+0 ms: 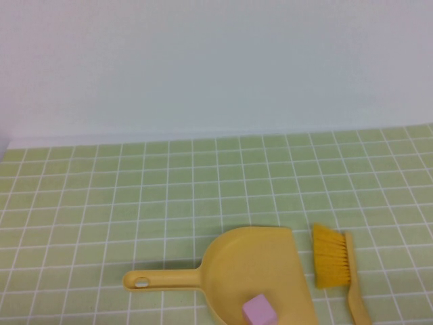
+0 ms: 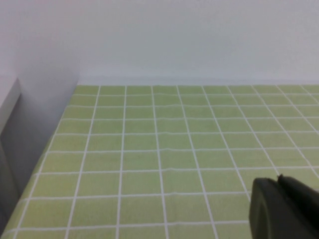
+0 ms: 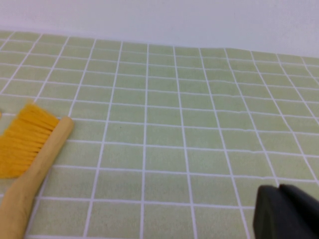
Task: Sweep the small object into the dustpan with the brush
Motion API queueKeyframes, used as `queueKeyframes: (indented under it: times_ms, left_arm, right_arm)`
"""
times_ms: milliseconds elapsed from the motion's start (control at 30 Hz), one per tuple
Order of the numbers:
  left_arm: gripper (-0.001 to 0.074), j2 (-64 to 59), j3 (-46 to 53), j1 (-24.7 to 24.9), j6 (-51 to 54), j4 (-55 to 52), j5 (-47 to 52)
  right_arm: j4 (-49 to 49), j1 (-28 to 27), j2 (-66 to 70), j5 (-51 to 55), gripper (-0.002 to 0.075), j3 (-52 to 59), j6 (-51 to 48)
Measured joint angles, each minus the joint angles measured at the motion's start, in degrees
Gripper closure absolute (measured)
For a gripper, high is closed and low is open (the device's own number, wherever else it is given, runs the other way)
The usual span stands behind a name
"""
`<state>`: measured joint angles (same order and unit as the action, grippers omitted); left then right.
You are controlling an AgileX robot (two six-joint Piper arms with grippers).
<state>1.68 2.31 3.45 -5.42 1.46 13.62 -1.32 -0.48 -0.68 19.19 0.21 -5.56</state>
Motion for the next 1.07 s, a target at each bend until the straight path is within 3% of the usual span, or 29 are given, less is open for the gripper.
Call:
queueKeyframes:
  times_ms: [1067]
  left_arm:
    - [0.0735,-0.08,0.0,0.0,0.0,0.0,4.08]
  right_arm:
    - [0.13,0.0,0.0,0.0,0.0728,0.0,0.0]
